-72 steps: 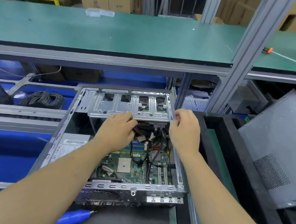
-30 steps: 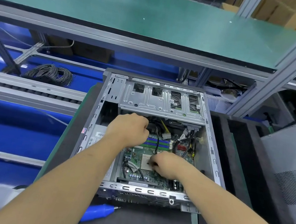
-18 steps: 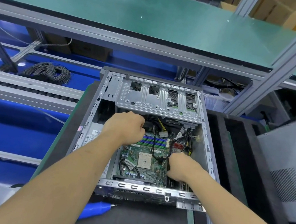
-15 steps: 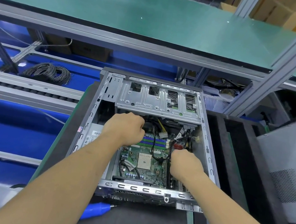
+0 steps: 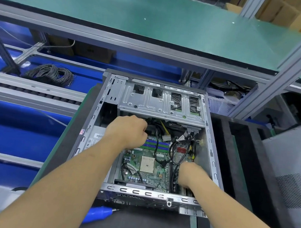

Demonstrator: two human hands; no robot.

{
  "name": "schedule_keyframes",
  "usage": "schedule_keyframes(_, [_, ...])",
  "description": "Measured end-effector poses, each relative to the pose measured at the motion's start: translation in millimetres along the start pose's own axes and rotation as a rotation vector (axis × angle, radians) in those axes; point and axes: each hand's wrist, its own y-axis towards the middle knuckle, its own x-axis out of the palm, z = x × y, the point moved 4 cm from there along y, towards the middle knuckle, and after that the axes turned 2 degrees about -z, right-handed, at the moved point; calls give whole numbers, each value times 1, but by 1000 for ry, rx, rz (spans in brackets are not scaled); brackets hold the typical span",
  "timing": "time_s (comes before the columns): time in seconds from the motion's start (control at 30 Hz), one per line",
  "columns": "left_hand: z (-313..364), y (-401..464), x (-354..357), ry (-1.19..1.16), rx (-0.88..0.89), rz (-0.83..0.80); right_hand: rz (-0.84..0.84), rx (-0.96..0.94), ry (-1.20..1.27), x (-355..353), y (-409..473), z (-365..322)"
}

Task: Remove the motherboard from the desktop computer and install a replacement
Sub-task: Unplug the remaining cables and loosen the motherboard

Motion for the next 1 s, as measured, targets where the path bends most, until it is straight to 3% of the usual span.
schedule_keyframes(0.43, [1, 1, 2, 21, 11, -29, -84, 128, 234, 9, 14, 7])
schedule_keyframes(0.63, [2, 0, 2, 16, 17, -24, -39, 123, 163, 6, 13, 9])
schedule_keyframes(1.0, [3, 0, 2, 26, 26, -23, 44, 164, 292, 2, 14, 12])
